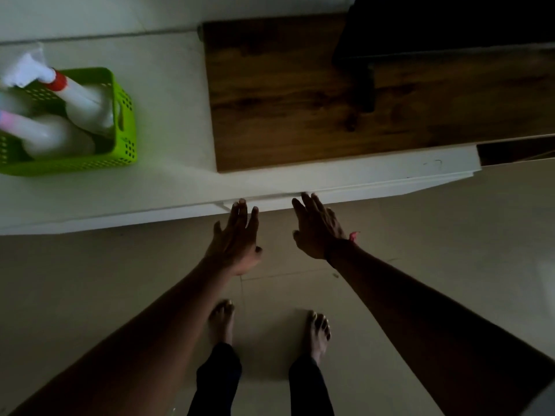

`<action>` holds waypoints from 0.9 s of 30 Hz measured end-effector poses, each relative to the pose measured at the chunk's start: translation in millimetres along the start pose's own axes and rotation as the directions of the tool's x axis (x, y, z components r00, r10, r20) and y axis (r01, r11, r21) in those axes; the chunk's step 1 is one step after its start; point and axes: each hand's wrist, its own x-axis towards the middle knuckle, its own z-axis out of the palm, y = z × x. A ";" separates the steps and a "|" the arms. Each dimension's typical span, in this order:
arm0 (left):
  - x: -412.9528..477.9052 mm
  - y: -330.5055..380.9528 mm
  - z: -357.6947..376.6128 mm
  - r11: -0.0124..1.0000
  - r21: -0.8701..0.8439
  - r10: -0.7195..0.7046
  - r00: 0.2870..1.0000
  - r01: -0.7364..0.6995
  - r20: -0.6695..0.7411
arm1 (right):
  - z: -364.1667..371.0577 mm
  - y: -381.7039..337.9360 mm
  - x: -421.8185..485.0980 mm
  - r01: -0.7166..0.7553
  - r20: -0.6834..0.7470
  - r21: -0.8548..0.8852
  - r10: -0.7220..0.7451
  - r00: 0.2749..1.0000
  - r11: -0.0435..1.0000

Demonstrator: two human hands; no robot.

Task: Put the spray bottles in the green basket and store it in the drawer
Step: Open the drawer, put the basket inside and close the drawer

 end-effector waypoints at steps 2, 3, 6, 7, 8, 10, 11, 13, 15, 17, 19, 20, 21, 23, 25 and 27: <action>1.0 0.6 4.9 0.999 0.051 0.003 1.000 -0.004 0.017 | -0.2 1.2 -0.4 0.005 -0.033 -0.020 -0.005 0.999 1.000; 1.5 1.4 6.6 0.998 0.067 0.000 1.000 -0.002 0.024 | -0.2 2.0 -0.4 0.002 -0.047 -0.034 -0.004 0.999 0.999; 4.8 4.7 10.5 0.997 0.074 -0.017 0.999 0.015 0.030 | 0.3 3.2 -2.0 0.019 -0.036 -0.107 -0.023 0.999 0.994; 6.5 5.7 11.2 0.998 0.064 -0.028 0.999 0.026 0.028 | 0.3 3.5 -2.2 0.029 -0.022 -0.130 -0.033 0.999 0.991; 8.2 6.7 11.9 0.998 0.052 -0.040 0.999 0.038 0.025 | 0.2 4.3 -2.6 0.035 -0.011 -0.146 -0.037 0.999 0.989; 10.8 9.4 13.9 0.998 0.042 -0.057 0.998 0.056 0.024 | -1.6 6.1 -3.5 0.040 0.005 -0.158 -0.040 0.999 0.987; 11.5 11.1 15.1 0.997 0.047 -0.062 0.998 0.061 0.021 | -2.7 6.5 -3.8 0.044 0.012 -0.162 -0.042 0.999 0.986; 12.1 14.7 15.8 0.996 0.065 -0.069 0.997 0.068 0.017 | -4.2 6.1 -4.1 0.051 0.028 -0.173 -0.047 0.999 0.984; 12.5 16.6 13.6 0.994 0.079 -0.073 0.997 0.071 0.023 | -4.7 4.3 -5.1 0.049 0.044 -0.177 -0.042 0.998 0.983; 11.9 15.8 10.2 0.992 0.111 -0.071 0.996 0.066 0.046 | -5.0 3.4 -6.3 0.042 0.060 -0.173 -0.032 0.998 0.984; 9.5 14.4 7.3 0.987 0.148 -0.066 0.995 0.055 0.072 | -4.7 3.6 -8.1 0.044 0.077 -0.181 -0.030 0.997 0.983; 7.7 14.2 6.4 0.986 0.161 -0.067 0.994 0.053 0.086 | -3.8 3.6 -9.4 0.045 0.084 -0.185 -0.030 0.996 0.982; 5.8 14.7 6.0 0.985 0.166 -0.069 0.992 0.052 0.101 | -2.8 3.3 -10.7 0.044 0.088 -0.186 -0.028 0.996 0.982; 2.4 17.3 7.3 0.986 0.156 -0.072 0.989 0.052 0.125 | 0.1 2.8 -13.4 0.039 0.090 -0.186 -0.023 0.996 0.982; -0.9 21.1 11.0 0.990 0.127 -0.071 0.989 0.054 0.131 | 3.1 3.6 -16.1 0.043 0.091 -0.186 -0.026 0.995 0.982; -5.0 23.3 15.8 0.993 0.108 -0.062 0.991 0.049 0.120 | 5.1 5.2 -19.2 0.056 0.074 -0.174 -0.044 0.996 0.983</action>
